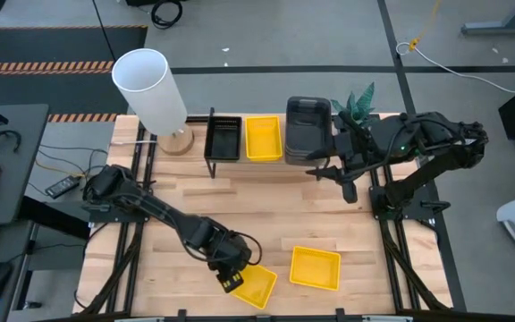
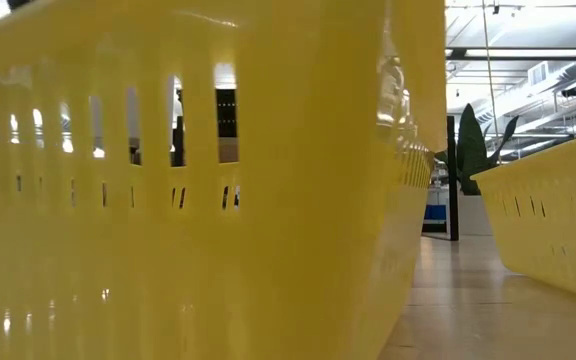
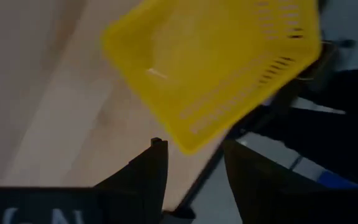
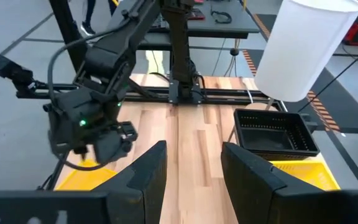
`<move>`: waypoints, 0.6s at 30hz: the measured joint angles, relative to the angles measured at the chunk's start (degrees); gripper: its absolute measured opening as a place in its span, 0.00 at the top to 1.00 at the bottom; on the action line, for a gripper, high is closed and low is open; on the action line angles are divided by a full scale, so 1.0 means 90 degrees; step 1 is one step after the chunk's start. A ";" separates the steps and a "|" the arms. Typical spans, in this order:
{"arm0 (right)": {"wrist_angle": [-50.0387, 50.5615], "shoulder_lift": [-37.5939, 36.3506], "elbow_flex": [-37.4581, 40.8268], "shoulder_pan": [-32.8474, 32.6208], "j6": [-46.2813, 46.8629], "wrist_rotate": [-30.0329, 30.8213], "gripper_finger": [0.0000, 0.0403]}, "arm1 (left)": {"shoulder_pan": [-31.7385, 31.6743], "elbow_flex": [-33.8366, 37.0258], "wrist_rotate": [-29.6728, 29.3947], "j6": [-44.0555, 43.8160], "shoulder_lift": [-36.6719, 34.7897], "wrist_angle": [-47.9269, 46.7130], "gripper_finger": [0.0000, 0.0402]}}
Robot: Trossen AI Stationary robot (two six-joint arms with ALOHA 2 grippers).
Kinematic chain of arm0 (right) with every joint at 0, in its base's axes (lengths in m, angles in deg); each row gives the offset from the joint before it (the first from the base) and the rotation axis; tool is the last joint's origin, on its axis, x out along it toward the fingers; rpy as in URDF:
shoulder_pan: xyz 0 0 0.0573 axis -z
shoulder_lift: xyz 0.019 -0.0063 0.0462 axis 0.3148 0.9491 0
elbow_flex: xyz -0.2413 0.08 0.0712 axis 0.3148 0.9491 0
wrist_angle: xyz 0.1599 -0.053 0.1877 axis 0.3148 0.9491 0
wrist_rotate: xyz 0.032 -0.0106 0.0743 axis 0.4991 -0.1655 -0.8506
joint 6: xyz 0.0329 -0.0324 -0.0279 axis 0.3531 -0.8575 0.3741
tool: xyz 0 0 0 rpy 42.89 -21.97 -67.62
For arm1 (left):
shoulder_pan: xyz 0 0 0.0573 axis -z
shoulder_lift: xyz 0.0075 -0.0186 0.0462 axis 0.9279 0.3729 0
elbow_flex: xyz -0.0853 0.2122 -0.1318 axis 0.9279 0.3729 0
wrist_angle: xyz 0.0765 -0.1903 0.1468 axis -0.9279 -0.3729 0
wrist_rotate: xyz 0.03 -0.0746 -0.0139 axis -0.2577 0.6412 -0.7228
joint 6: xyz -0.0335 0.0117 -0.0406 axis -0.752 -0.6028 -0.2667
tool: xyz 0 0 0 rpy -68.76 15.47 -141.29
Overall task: Stack baskets on shelf by color
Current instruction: Stack the left yellow basket on top of the yellow basket on the shelf
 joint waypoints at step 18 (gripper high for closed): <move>0.0019 0.0010 0.0000 0.0000 0.0038 -0.0025 0.61 | 0.1225 -0.0067 -0.1764 0.2925 0.0526 0.1327 0.60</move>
